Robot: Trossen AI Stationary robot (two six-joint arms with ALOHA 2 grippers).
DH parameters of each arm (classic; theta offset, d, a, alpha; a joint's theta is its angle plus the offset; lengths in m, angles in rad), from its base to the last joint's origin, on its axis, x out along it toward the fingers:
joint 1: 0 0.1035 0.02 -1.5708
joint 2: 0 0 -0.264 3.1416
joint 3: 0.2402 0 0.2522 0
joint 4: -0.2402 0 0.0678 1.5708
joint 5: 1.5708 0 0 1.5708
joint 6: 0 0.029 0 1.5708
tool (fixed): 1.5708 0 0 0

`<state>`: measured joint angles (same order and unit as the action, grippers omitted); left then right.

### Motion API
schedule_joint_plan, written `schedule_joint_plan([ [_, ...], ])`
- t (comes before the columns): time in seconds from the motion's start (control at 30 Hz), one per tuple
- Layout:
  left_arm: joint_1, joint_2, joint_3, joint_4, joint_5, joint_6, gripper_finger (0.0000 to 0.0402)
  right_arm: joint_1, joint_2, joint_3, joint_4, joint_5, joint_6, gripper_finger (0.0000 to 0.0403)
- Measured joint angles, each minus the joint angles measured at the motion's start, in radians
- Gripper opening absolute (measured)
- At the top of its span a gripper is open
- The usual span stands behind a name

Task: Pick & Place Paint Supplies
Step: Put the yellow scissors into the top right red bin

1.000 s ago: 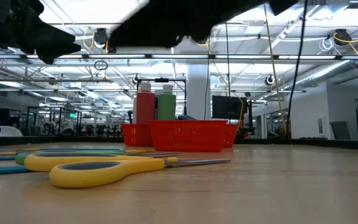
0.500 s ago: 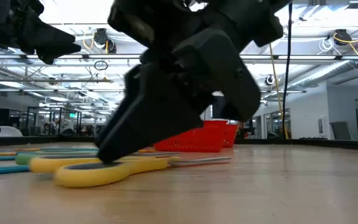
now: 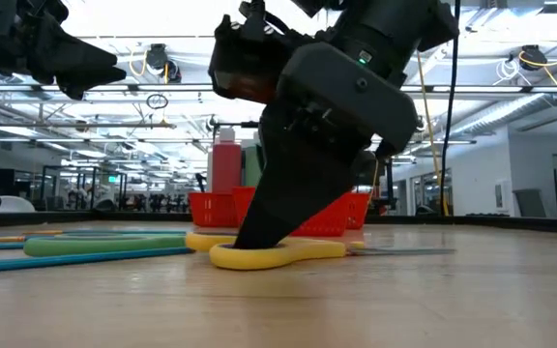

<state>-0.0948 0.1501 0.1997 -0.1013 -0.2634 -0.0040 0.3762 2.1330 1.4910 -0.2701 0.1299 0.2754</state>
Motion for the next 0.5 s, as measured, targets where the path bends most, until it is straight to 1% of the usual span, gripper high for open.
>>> schedule_joint_plan([
  [0.17,0.000,0.000,0.000,0.000,0.000,0.000,0.0209,0.010,-0.019,-0.002,-0.029,0.001,0.076,0.0169],
  [0.3,0.000,0.000,0.000,-0.001,0.000,0.000,0.0209,0.020,-0.047,-0.001,-0.002,0.006,0.079,0.0169],
  [0.43,0.000,0.000,0.000,-0.001,0.000,0.000,0.0209,0.029,-0.064,-0.003,0.025,0.061,0.055,0.0169],
  [0.5,0.000,0.000,0.000,-0.001,0.000,0.000,0.0209,0.032,-0.068,-0.002,0.042,0.106,0.029,0.0169],
])
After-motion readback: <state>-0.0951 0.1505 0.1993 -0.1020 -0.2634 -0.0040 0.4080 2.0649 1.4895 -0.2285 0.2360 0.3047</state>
